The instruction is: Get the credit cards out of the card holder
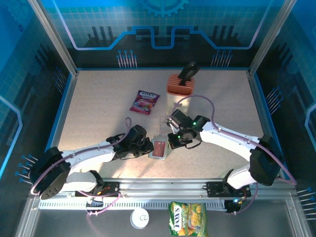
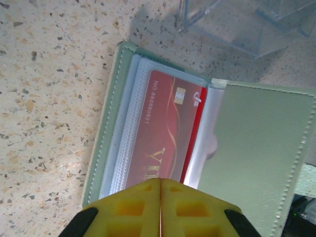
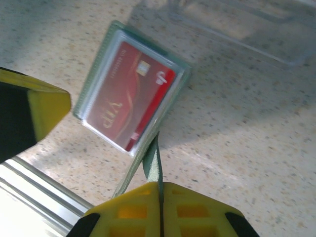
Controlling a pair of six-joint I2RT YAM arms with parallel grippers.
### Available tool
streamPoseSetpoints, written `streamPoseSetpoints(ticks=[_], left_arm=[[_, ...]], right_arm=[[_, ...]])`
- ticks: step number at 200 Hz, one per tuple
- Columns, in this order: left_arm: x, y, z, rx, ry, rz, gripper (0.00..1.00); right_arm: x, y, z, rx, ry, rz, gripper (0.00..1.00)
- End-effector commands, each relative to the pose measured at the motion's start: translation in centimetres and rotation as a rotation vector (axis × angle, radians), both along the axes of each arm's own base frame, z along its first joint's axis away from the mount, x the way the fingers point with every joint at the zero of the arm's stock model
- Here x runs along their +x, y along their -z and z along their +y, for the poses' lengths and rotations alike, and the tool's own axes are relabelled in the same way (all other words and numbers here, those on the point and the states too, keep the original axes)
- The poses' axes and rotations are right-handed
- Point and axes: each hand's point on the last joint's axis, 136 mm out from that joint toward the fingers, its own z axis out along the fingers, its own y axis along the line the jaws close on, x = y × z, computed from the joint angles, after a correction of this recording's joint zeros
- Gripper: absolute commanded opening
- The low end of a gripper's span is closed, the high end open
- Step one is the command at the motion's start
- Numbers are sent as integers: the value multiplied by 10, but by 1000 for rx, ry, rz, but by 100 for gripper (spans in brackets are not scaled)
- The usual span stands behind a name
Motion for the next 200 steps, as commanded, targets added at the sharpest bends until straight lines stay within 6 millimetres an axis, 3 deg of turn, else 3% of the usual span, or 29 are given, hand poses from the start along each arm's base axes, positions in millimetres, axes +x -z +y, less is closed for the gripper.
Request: streamPoseSetpoints(ticks=[1, 49, 173, 200], left_arm=[[4, -2, -8, -4, 38, -1, 4], [-1, 25, -6, 43, 55, 53, 0], [-13, 45, -7, 110, 67, 96, 0], [-17, 49, -5, 125, 63, 112, 0]], right_arm=[[-4, 9, -24, -68, 16, 7, 4], [1, 25, -42, -110, 42, 2, 2], [20, 63, -70, -253, 78, -23, 1], [12, 77, -78, -282, 84, 1, 2]])
